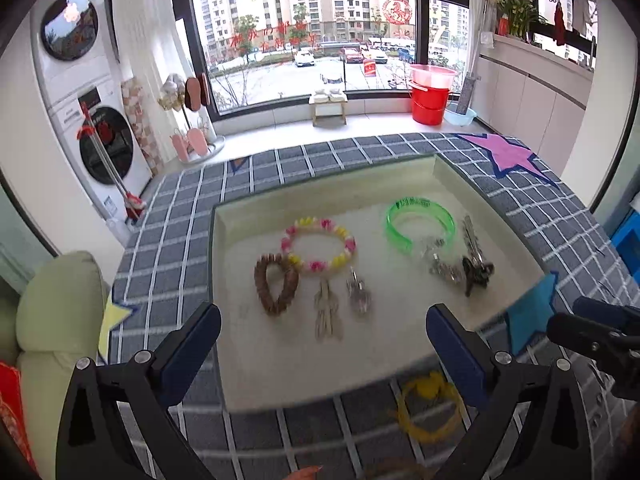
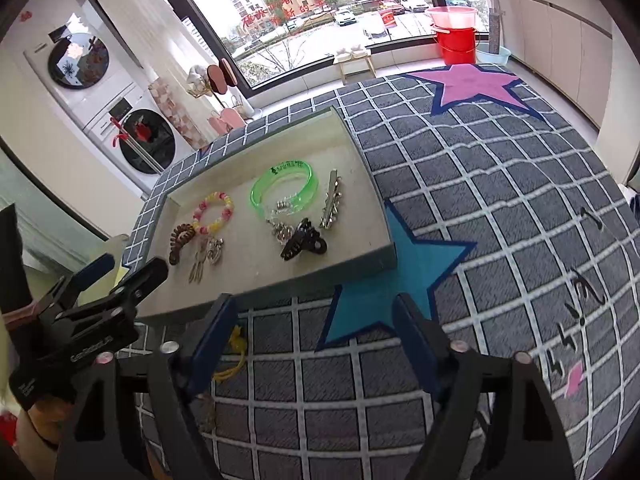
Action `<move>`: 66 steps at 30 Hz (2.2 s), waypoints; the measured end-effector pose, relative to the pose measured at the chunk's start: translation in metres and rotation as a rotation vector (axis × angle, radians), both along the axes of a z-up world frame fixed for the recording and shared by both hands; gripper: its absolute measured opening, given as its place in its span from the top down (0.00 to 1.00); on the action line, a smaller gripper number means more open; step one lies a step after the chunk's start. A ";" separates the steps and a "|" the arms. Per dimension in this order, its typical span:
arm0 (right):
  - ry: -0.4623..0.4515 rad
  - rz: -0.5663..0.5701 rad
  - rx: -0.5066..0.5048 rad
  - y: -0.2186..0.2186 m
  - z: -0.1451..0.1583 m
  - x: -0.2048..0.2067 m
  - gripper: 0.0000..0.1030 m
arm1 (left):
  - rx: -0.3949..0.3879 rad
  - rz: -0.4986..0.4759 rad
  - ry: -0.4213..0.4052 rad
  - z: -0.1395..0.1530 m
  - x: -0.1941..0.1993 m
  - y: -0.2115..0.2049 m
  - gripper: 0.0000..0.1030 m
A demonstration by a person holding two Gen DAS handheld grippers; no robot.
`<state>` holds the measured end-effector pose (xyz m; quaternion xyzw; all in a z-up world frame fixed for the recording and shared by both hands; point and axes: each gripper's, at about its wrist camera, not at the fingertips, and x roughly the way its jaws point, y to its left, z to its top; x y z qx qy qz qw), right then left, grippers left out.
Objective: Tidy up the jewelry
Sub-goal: 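Move both tools over the braided bracelet and yellow hair tie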
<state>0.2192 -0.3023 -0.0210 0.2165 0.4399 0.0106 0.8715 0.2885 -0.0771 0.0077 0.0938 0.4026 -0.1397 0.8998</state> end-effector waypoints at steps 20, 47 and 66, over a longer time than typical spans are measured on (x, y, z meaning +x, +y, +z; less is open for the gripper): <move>0.024 0.018 0.019 0.021 -0.011 -0.040 0.14 | 0.001 0.028 0.031 -0.014 -0.070 0.034 0.00; 0.123 0.197 -0.147 0.073 -0.024 0.009 0.15 | -0.008 -0.008 0.172 -0.060 -0.084 0.040 0.06; 0.136 0.329 -0.358 0.115 -0.037 0.028 0.65 | -0.002 -0.103 0.166 -0.064 -0.091 0.020 0.36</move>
